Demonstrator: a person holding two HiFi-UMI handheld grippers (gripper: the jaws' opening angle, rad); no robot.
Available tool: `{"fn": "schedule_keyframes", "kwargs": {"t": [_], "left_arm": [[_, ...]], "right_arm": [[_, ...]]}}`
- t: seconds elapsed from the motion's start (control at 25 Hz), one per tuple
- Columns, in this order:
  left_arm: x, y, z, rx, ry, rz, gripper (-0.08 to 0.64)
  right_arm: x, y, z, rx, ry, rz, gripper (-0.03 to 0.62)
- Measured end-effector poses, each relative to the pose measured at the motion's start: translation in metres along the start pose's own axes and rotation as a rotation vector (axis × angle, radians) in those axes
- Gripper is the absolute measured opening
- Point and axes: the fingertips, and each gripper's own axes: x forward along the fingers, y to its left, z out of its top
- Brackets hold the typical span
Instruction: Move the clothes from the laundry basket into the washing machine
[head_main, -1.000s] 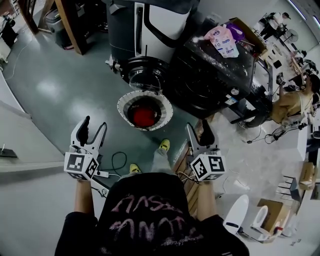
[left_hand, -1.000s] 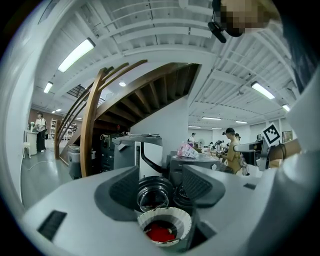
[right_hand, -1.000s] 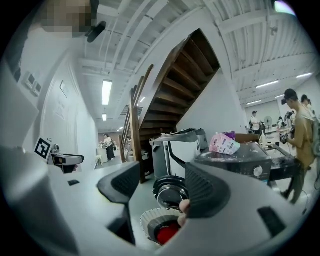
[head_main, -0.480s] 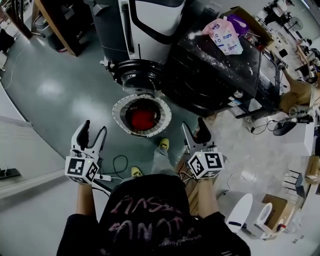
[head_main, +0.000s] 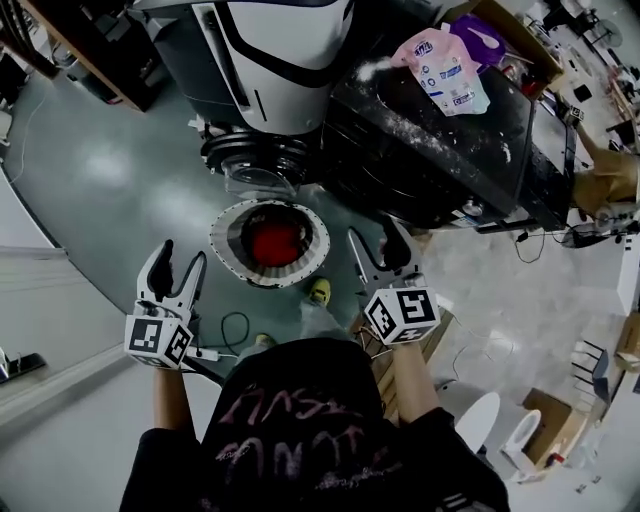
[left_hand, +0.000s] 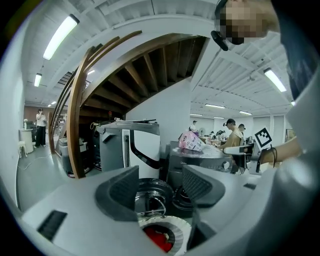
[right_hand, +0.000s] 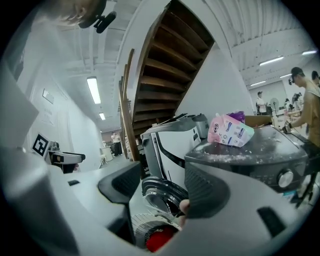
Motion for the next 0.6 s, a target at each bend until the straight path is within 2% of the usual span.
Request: {"fn": "schedule_keyframes", "kwargs": {"t": [0.32, 0.6], "left_arm": [[0.031, -0.017, 0.011, 0.023, 0.047, 0.022, 0.272], [0.042, -0.006, 0.012, 0.005, 0.036, 0.018, 0.272]], "right_arm": [[0.024, -0.034, -0.007, 0.043, 0.047, 0.03, 0.281], [0.036, -0.033, -0.004, 0.032, 0.059, 0.019, 0.281]]}}
